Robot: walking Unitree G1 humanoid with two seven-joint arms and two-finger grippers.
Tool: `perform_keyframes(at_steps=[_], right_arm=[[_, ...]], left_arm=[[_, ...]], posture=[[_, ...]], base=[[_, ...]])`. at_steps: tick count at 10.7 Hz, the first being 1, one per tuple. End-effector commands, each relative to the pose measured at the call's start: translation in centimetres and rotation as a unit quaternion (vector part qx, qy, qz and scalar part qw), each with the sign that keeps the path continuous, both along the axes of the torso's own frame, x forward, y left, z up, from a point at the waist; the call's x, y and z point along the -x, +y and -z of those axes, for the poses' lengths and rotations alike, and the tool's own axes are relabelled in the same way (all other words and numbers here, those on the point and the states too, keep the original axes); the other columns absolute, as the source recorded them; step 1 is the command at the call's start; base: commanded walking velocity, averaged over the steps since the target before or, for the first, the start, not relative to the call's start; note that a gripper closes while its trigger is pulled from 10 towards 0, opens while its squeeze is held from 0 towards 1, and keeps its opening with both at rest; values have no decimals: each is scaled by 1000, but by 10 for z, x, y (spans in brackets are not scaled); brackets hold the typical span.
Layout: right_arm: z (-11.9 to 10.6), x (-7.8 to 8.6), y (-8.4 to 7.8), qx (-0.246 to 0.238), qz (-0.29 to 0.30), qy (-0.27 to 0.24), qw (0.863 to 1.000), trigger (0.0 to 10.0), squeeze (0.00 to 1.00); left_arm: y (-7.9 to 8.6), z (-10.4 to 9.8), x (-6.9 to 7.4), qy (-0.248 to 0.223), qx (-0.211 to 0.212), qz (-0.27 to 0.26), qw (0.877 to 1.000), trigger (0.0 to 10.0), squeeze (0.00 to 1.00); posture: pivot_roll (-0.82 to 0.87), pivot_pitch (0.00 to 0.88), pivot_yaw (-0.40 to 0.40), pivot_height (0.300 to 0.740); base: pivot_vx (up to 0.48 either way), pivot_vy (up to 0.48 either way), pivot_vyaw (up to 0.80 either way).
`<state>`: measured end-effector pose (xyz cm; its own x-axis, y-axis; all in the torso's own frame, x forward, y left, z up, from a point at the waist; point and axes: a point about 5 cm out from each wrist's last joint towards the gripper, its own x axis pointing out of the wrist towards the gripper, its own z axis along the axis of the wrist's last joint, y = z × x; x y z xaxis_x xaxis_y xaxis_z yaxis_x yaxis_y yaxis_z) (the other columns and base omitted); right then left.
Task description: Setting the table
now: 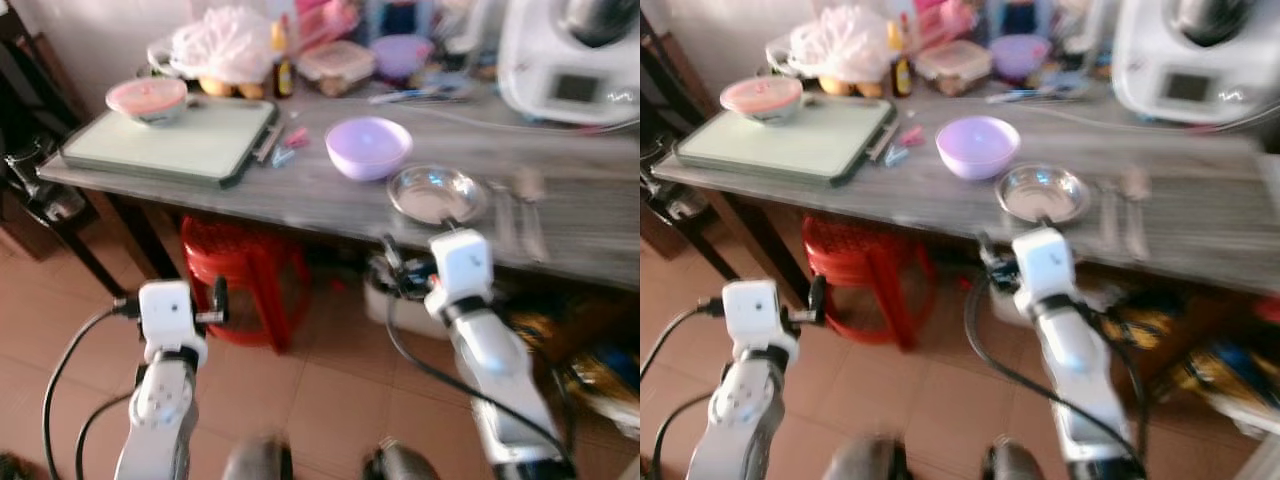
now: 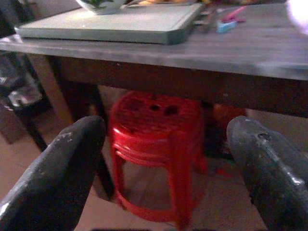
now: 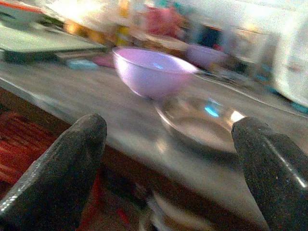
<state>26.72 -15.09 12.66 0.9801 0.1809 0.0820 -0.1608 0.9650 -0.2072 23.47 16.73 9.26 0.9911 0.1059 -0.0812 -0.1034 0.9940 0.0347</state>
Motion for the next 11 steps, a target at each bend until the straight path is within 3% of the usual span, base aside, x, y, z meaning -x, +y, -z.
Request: perform_keyframes(at_steps=[1,3,4,6,7,9,11], right_arm=[[2,-1,0,-11,12,9,1000,10000,0],[13,-2,-5,-27,45,44,998,10000,0],[11,2,-4,-49,13,35,998,10000,0],[27,-2,-9,-25,88,72,993,10000,0],[30,-2,-6,-57,64,85,993,10000,0],[23,-5,-16,-52,114,59,990,10000,0],[22,2,-26,-64,121,64,989,10000,0]], left_arm=[[5,0,1,0,-5,-7,1000,10000,0],[4,0,2,2,0,-1,1000,10000,0],[3,2,6,7,12,1,1000,10000,0],[-8,1,14,-3,34,51,998,10000,0],[-8,0,13,-6,33,53,998,10000,0],[-9,-5,8,-22,45,68,996,10000,0],[-10,-7,8,-25,48,77,996,10000,0]], posture=[[41,51,33,740],[43,45,33,740],[41,39,40,740],[38,33,46,740],[40,31,44,740],[31,35,39,740],[23,50,45,740]], base=[[-371,0,0],[-366,0,0],[-281,0,0],[0,0,0],[0,0,0],[0,-422,0],[0,-480,0]])
